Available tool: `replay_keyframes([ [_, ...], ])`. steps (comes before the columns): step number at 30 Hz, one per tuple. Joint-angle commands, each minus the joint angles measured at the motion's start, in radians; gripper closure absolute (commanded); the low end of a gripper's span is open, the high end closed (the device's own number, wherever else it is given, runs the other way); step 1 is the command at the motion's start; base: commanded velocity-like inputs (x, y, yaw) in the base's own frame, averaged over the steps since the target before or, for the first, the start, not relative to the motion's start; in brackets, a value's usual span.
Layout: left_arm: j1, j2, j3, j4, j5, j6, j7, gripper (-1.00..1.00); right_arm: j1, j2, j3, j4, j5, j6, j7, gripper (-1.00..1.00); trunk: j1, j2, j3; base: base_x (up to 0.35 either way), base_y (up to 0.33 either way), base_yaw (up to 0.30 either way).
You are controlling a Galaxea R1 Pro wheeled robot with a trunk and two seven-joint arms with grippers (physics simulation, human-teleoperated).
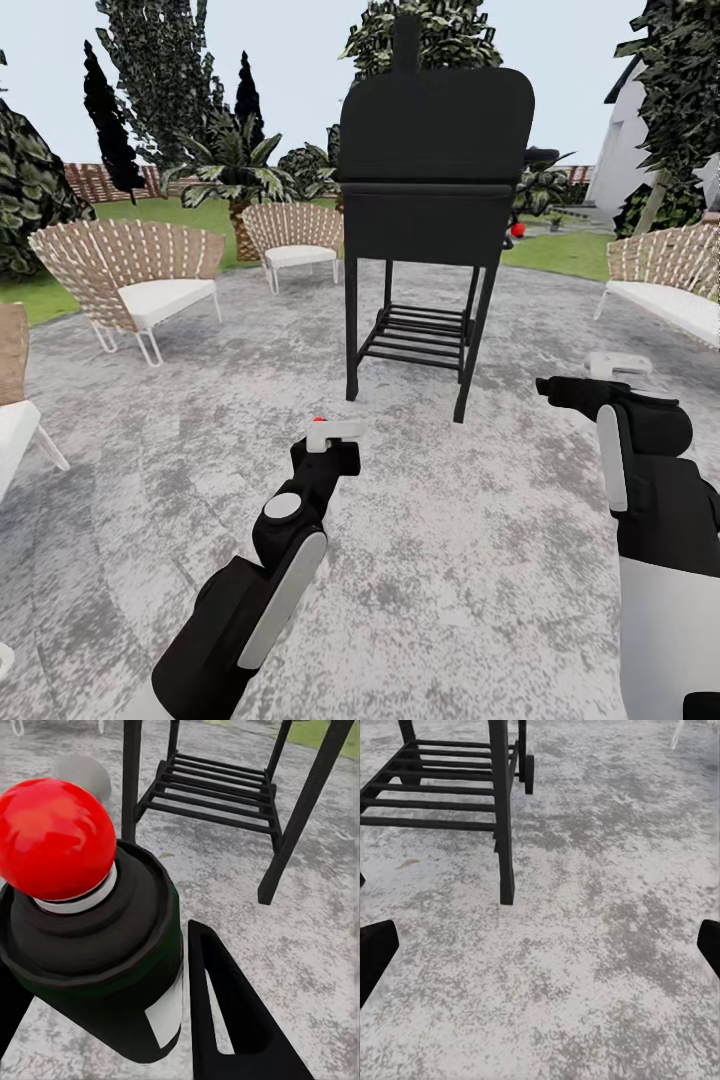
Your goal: Pick up the pesticide atomizer in the garden and spray insectifuge to fully cover both potted plants in the garden.
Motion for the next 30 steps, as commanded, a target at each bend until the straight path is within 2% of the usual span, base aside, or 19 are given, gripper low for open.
replay_keyframes([
  [1,-0.001,0.000,-0.001,-0.002,0.009,0.002,0.010,1.00,-0.001,0.000,0.001,-0.001,0.000,0.005,-0.003,-1.00,-0.001,0.000,0.003,0.000,0.000,0.000],
  [12,0.003,0.005,0.006,-0.001,0.014,0.003,0.009,1.00,0.000,0.000,0.001,0.001,0.001,0.006,-0.002,-1.00,-0.006,0.002,0.046,0.000,0.000,0.000],
  [16,0.025,0.012,0.010,0.002,0.021,0.008,0.008,1.00,0.000,0.000,0.001,0.010,0.002,0.007,0.000,-1.00,-0.007,0.003,0.061,0.000,0.000,0.000],
  [21,0.097,0.021,0.053,0.007,0.022,0.008,0.004,1.00,0.004,-0.001,0.001,0.025,0.002,0.008,0.002,-1.00,-0.010,0.005,0.080,0.000,0.000,0.000],
  [26,0.185,0.040,0.073,0.016,0.016,0.002,0.013,1.00,0.005,0.000,0.001,0.037,0.002,0.007,0.002,-1.00,-0.012,0.006,0.100,0.000,0.000,0.000],
  [30,0.227,0.045,0.096,0.021,0.015,-0.003,0.012,1.00,0.005,0.001,0.001,0.041,0.002,0.007,0.000,-1.00,-0.027,0.034,0.112,0.000,0.000,0.000],
])
